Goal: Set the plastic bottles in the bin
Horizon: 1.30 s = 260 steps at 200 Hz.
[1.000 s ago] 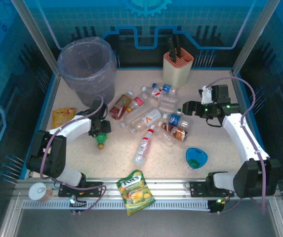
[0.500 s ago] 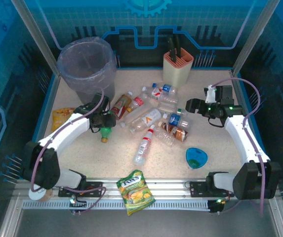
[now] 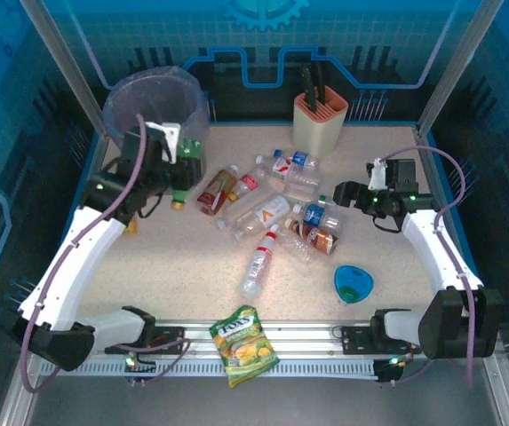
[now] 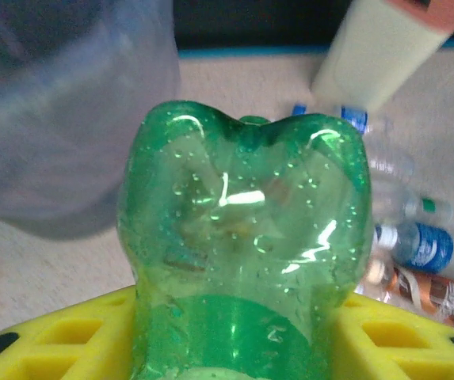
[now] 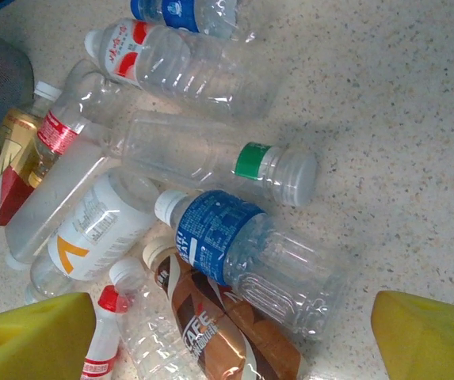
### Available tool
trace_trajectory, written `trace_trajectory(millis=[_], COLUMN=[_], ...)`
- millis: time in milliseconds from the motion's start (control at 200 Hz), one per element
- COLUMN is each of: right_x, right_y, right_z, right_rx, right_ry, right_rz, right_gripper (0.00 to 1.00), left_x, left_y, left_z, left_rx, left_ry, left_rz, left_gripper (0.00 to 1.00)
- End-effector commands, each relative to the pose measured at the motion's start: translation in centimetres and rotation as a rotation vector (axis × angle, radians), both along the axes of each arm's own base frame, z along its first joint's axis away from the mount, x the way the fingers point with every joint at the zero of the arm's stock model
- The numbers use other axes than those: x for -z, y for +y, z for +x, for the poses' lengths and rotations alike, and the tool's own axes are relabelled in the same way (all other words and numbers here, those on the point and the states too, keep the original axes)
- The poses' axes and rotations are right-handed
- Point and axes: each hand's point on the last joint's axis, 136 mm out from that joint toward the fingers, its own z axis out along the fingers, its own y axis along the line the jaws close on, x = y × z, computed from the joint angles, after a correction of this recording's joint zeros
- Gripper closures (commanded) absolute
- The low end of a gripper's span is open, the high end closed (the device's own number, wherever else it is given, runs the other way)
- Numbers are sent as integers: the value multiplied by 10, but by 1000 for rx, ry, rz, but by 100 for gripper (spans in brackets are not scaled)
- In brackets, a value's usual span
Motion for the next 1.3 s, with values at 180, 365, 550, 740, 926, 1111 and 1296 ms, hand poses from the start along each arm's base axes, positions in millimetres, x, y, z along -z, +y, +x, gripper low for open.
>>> trace_trajectory(millis=[180,365,550,740,926,1111,1296], right_x=[11,23,29,29,26,23,24], right_y=[1,6,6,5,2,3,1], right_z=[-17,-31,-40,-47,-49,-48,-46], right_rx=[14,12,18,19,30,26,24], right_ry=[20,57,73,87,79,73,92], right_rz=[38,65,67,56,43,40,24], right_gripper=[9,9,9,9,9,9,9], left_x=[-76,-93,-85,-59,8,77,117], left_y=[83,104,113,121,109,105,99], left_z=[61,118,177,226,255,264,262], left_rx=[-203,-254,-258,-272,-201,-159,-128], left_ry=[-210,-256,-260,-212,-30,115,204], left_rz=[15,-12,22,0,-21,-1,-14], left_gripper=[59,60,63,67,67,68,67])
